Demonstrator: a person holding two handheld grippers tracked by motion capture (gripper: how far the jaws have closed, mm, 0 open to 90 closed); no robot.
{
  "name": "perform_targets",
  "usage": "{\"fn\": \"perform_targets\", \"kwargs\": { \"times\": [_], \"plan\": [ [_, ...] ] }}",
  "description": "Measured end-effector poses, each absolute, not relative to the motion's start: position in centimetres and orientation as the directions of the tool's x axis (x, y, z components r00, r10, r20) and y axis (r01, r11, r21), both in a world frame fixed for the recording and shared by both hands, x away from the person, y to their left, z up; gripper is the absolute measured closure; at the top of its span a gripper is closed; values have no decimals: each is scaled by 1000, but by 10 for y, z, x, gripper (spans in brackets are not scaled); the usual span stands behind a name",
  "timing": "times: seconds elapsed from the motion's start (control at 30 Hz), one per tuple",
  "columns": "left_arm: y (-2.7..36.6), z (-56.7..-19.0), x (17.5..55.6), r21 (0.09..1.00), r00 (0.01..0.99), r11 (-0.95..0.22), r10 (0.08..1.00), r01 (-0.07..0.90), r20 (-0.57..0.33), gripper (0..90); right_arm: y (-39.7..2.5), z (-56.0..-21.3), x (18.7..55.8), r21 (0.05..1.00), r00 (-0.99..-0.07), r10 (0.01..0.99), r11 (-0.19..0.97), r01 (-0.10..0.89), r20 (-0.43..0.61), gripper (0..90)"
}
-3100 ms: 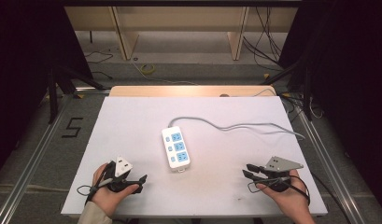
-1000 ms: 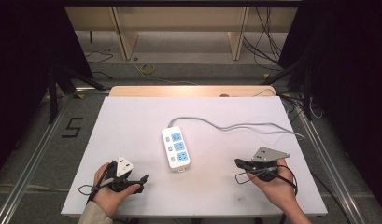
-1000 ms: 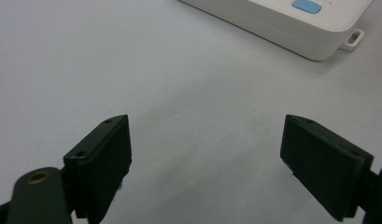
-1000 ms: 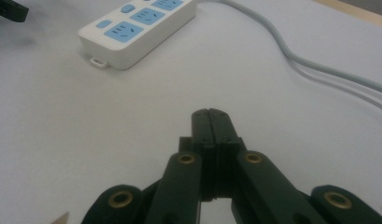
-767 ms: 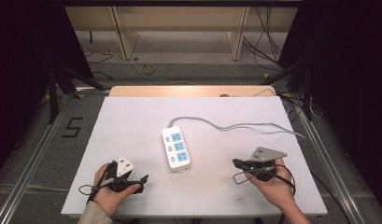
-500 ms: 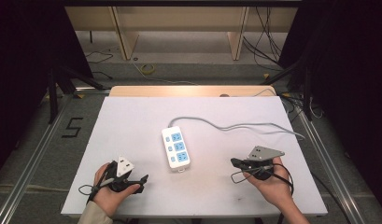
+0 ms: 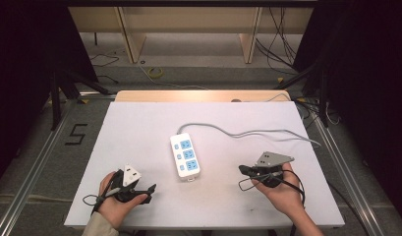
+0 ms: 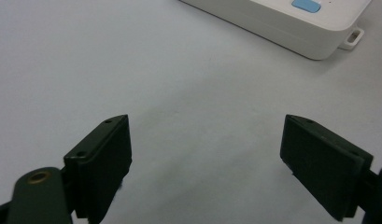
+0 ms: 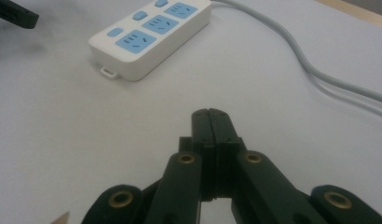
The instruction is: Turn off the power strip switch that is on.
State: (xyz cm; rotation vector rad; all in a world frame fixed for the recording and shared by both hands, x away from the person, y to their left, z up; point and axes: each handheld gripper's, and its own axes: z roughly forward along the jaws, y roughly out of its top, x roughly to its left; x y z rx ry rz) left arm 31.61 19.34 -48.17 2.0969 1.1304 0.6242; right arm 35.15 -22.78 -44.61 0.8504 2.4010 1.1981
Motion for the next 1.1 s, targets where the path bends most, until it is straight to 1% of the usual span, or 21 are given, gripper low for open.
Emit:
{"fn": "perform_targets", "kwargs": {
  "times": [1.1],
  "plan": [
    [192, -482, 316, 744, 509, -400, 856, 535, 94, 164, -202, -441, 361, 798, -793, 609, 492, 348, -29, 900]
  ]
}}
